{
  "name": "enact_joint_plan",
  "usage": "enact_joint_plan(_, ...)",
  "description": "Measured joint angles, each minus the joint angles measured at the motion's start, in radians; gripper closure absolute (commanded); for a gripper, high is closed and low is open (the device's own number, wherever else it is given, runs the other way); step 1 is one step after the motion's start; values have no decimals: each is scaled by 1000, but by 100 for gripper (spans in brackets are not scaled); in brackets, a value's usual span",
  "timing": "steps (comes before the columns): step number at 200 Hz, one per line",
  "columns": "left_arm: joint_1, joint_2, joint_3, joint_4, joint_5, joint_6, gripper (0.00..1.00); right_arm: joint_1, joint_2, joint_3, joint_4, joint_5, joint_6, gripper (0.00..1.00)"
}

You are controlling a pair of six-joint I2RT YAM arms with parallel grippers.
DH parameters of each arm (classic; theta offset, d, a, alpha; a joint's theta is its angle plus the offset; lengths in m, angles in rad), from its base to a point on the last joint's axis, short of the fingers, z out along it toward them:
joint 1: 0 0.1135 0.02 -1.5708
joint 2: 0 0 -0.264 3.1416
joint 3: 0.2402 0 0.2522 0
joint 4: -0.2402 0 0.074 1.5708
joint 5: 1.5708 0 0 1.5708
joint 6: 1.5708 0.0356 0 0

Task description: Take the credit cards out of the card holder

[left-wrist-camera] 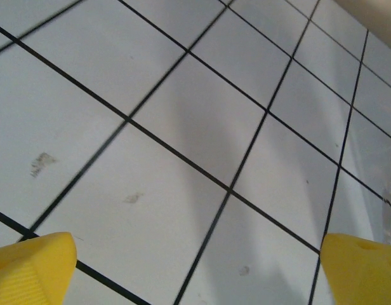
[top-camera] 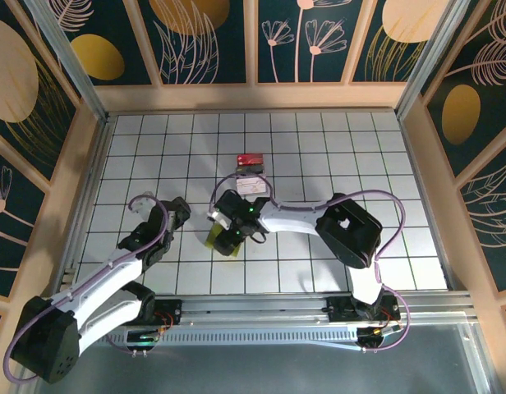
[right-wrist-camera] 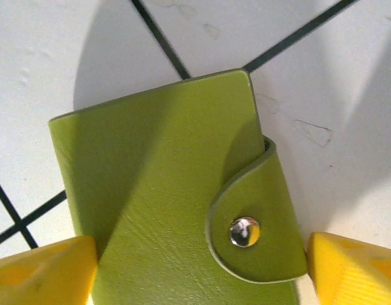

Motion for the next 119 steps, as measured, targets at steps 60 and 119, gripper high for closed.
enact_joint_plan(60, 2, 102, 104, -2, 253, 2, 30, -129, -39, -69, 59, -76, 156, 45)
enact_joint_plan(119, -38, 193, 67, 55, 510, -67, 22, -178, -64, -126, 115, -185, 278, 52)
